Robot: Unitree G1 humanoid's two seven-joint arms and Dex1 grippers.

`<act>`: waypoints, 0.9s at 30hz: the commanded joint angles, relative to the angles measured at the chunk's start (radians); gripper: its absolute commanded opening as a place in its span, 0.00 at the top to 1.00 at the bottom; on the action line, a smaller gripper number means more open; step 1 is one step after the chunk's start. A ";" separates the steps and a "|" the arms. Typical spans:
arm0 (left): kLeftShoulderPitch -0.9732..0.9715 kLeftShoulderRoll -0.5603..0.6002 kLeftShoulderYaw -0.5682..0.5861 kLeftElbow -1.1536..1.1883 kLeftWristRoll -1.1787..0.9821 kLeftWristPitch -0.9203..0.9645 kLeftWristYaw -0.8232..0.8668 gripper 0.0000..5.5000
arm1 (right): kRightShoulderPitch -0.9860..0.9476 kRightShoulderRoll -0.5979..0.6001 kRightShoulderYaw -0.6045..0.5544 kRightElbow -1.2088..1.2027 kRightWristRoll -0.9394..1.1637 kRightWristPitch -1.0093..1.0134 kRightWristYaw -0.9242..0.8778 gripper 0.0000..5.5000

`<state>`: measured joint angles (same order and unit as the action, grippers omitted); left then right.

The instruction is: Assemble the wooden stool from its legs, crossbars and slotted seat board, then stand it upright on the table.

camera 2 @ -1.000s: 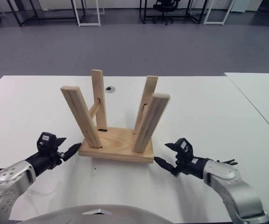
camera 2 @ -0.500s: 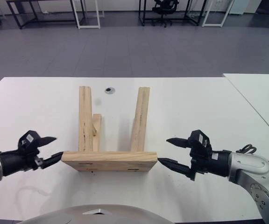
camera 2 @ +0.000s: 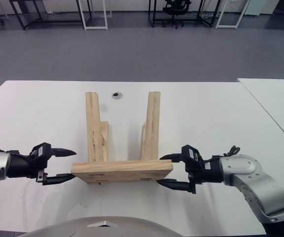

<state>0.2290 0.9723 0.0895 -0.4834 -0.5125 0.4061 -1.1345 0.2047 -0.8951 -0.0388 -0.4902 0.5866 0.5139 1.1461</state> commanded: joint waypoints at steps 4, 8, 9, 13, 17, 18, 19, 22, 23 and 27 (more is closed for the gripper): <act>-0.017 0.014 -0.037 0.021 0.031 -0.023 -0.038 0.49 | -0.052 0.021 0.059 0.011 -0.024 0.001 -0.024 0.54; 0.046 0.080 0.019 0.035 0.040 -0.052 -0.120 0.49 | -0.051 0.012 0.060 0.042 -0.042 -0.015 -0.019 0.64; 0.054 0.087 0.028 0.024 0.027 -0.049 -0.135 0.49 | -0.051 0.012 0.065 0.048 -0.050 -0.022 -0.017 0.67; -0.040 0.001 -0.046 0.042 0.079 -0.079 -0.069 0.49 | -0.069 0.021 0.085 0.052 -0.061 -0.041 -0.009 0.69; -0.112 -0.031 -0.079 0.102 0.116 -0.093 -0.039 0.49 | -0.099 0.008 0.095 0.063 -0.064 -0.057 0.019 0.69; -0.122 -0.033 -0.088 0.107 0.115 -0.092 -0.044 0.49 | -0.105 0.005 0.098 0.067 -0.067 -0.060 0.027 0.69; -0.132 -0.039 -0.105 0.103 0.109 -0.089 -0.049 0.49 | -0.112 0.005 0.102 0.070 -0.071 -0.067 0.039 0.69; -0.158 -0.053 -0.156 0.079 0.083 -0.078 -0.078 0.49 | -0.148 0.009 0.125 0.083 -0.090 -0.082 0.066 0.70; -0.168 -0.057 -0.168 0.080 0.084 -0.079 -0.082 0.49 | -0.160 0.011 0.132 0.088 -0.095 -0.085 0.072 0.70; -0.227 -0.082 -0.209 0.143 0.135 -0.112 -0.077 0.49 | -0.183 0.014 0.149 0.101 -0.104 -0.101 0.095 0.71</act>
<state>0.0363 0.9113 -0.0876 -0.3560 -0.3995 0.3165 -1.2063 0.0436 -0.8914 0.0834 -0.3932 0.4699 0.4194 1.2140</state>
